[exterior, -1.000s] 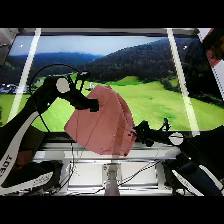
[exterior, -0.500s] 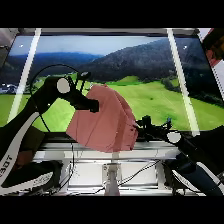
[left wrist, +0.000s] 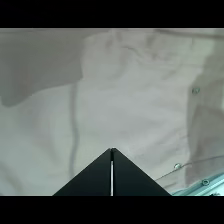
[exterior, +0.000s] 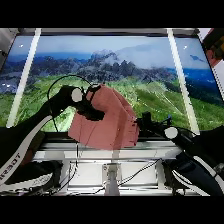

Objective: Fold the clothes and pants, and hang the long-sleeved shirts on hangers.

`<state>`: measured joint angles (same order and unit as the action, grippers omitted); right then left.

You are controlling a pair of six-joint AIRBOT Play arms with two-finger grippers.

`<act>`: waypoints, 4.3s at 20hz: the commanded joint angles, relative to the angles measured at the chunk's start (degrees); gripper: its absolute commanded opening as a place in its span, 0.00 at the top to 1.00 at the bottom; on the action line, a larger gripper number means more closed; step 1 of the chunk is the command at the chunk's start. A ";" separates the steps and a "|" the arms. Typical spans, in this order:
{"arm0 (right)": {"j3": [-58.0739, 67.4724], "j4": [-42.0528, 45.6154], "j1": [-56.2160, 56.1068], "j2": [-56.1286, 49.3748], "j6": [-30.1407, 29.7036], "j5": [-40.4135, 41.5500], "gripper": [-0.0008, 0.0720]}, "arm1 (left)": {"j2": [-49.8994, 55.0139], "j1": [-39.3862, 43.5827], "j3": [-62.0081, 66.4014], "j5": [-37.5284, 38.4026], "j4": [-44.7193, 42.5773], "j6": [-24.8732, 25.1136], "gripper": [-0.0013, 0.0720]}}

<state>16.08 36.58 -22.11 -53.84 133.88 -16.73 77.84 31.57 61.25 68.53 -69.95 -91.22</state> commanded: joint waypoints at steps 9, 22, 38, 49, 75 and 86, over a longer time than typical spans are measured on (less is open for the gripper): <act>11.39 -0.74 0.24 0.02 0.17 6.32 0.96 | 0.50 1.62 -0.26 -0.13 -3.76 -0.09 0.97; 12.20 4.42 19.78 5.20 -0.33 17.42 0.89 | 0.20 1.62 -0.26 0.59 -7.82 -0.07 0.96; 21.00 28.52 51.34 -3.21 -49.64 -47.76 0.36 | 0.26 1.66 -0.26 -4.94 -2.62 0.02 0.96; 22.99 27.63 51.34 -13.35 -47.54 -42.32 0.36 | 0.26 1.66 -0.26 -4.92 -2.64 0.13 0.96; 36.30 33.22 51.41 -30.12 -49.31 -51.21 0.40 | 1.38 1.66 -0.28 -4.90 -2.82 0.11 0.96; 36.30 23.67 51.39 -33.75 -54.14 -46.45 0.87 | 1.73 1.66 -0.33 -4.59 -2.78 -0.02 0.96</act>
<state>52.36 60.93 29.30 -87.35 80.25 -65.65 79.55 33.23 60.95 64.10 -72.77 -91.11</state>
